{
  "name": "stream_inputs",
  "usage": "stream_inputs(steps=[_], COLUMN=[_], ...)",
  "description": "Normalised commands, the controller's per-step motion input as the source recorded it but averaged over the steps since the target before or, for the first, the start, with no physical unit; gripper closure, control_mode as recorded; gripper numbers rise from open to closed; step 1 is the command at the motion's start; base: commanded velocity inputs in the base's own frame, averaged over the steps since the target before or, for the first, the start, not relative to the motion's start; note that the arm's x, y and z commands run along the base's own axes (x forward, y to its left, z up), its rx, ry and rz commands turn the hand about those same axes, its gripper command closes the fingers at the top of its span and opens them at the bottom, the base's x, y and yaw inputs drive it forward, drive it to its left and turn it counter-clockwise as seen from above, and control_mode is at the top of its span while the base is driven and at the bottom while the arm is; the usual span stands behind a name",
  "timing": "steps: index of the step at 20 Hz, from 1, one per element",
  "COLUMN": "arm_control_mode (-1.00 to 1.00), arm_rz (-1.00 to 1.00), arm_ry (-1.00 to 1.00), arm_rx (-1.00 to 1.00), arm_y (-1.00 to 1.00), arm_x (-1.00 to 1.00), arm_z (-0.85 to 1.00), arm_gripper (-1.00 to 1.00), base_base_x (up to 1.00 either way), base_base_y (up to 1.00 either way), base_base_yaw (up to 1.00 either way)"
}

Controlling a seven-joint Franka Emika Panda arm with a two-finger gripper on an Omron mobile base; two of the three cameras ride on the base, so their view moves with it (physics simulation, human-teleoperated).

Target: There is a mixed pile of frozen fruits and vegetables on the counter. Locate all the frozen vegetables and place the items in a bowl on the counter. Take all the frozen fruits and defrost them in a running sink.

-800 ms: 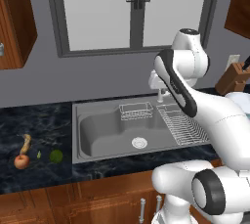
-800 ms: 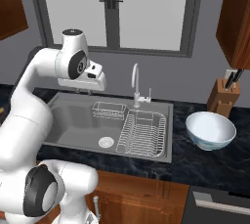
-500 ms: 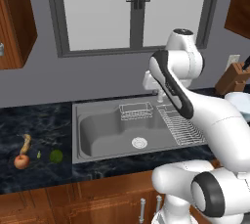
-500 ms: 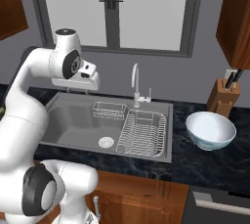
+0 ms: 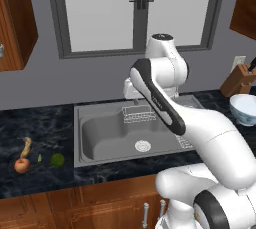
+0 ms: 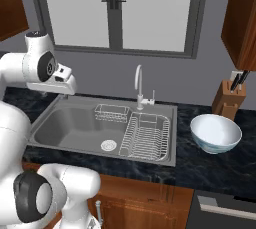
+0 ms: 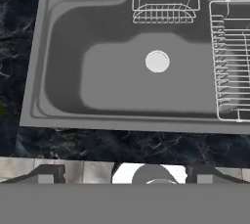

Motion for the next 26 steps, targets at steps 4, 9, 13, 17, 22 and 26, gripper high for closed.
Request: stream_inputs(steps=[4,9,13,17,22,26], arm_control_mode=[-1.0,-1.0,-1.0,-1.0,-1.0,-1.0], arm_rz=[-0.02,0.0,0.0,0.0,0.0,0.0], arm_ry=[-0.03,0.0,0.0,0.0,0.03,0.07], arm_rx=[0.0,0.0,0.0,0.0,0.0,0.0], arm_y=[0.82,0.87,0.77,0.62,0.18,0.05], arm_x=[-0.35,-0.3,-0.09,0.0,0.0,0.0], arm_z=[-0.23,-0.16,-0.24,-0.25,-0.18,-0.3], arm_gripper=[-1.0,-1.0,-1.0,-1.0,-1.0,-1.0], base_base_x=[0.0,0.0,0.0,0.0,0.0,0.0], base_base_y=[0.0,0.0,0.0,0.0,0.0,0.0], base_base_yaw=[0.0,0.0,0.0,0.0,0.0,0.0])
